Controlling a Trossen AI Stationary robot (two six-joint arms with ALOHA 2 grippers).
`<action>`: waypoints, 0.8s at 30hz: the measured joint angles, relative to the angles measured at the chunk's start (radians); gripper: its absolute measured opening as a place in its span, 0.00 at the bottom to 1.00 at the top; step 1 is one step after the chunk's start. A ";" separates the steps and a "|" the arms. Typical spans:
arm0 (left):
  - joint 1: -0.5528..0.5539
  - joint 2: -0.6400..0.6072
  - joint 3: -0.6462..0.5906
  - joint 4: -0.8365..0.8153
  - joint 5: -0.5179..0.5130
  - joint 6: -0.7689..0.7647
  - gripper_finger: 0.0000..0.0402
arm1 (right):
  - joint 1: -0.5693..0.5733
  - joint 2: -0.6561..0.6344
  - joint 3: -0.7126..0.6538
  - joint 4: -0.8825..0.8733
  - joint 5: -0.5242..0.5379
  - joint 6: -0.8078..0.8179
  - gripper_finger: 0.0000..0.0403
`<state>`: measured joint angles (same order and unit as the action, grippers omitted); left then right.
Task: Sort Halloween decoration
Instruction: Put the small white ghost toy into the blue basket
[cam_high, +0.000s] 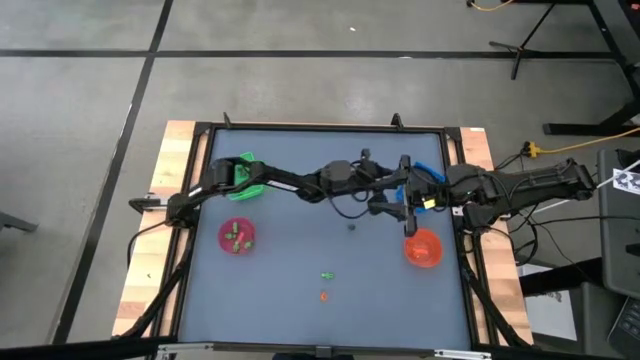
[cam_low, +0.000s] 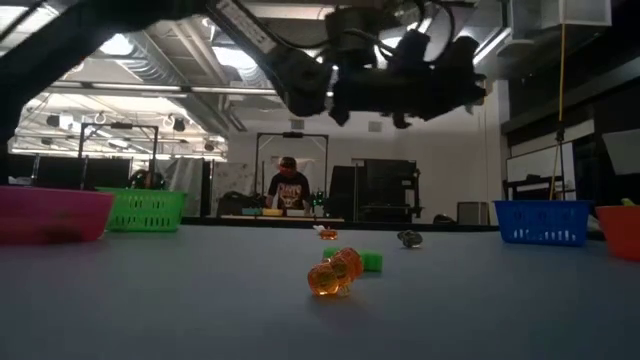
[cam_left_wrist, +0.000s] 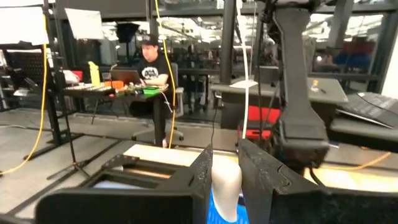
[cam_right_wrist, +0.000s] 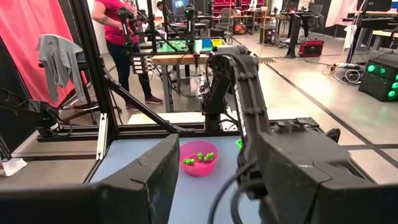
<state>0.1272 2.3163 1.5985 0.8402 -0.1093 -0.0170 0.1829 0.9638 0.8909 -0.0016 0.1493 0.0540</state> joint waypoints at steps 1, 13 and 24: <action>0.002 0.018 0.026 -0.002 0.000 0.000 0.12 | 0.000 0.000 0.000 0.000 0.000 0.000 0.53; -0.003 0.221 0.270 -0.013 0.000 -0.002 0.12 | 0.000 0.000 0.000 -0.001 0.000 0.000 0.53; 0.000 0.332 0.341 -0.069 0.000 0.000 0.12 | 0.000 0.000 0.000 -0.001 0.000 0.000 0.53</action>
<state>0.1267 2.6480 1.9392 0.7716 -0.1095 -0.0167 0.1829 0.9642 0.8909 -0.0029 0.1493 0.0540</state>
